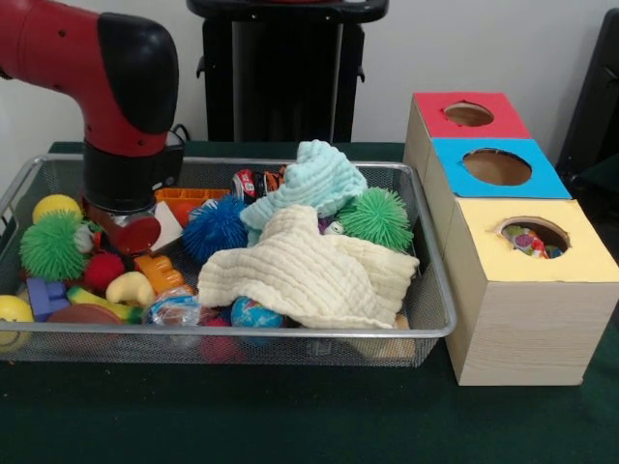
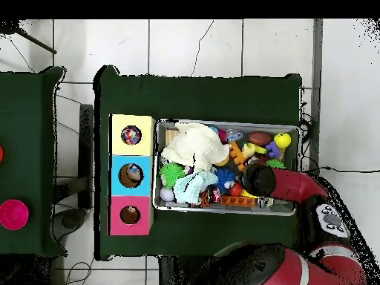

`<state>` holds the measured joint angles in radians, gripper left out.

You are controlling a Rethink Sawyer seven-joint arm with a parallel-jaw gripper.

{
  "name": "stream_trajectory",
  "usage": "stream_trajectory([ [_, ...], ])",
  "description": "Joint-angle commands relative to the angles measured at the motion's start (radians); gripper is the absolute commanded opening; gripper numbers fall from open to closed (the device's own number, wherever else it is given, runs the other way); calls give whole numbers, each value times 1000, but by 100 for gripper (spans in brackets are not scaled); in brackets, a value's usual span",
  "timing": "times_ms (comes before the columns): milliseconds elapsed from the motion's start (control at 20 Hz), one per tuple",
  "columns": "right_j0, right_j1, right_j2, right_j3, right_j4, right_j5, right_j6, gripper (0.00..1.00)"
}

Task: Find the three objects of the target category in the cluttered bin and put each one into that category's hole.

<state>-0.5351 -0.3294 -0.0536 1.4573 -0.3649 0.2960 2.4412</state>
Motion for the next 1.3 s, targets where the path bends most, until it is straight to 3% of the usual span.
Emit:
stream_trajectory([
  [50,-66,-48,116,77,66,178,-42,100],
  [350,9,-76,90,118,111,193,51,100],
  [650,114,-92,59,157,209,212,183,100],
  [950,224,-78,57,221,407,182,337,100],
  [1300,429,26,-22,201,661,100,514,100],
])
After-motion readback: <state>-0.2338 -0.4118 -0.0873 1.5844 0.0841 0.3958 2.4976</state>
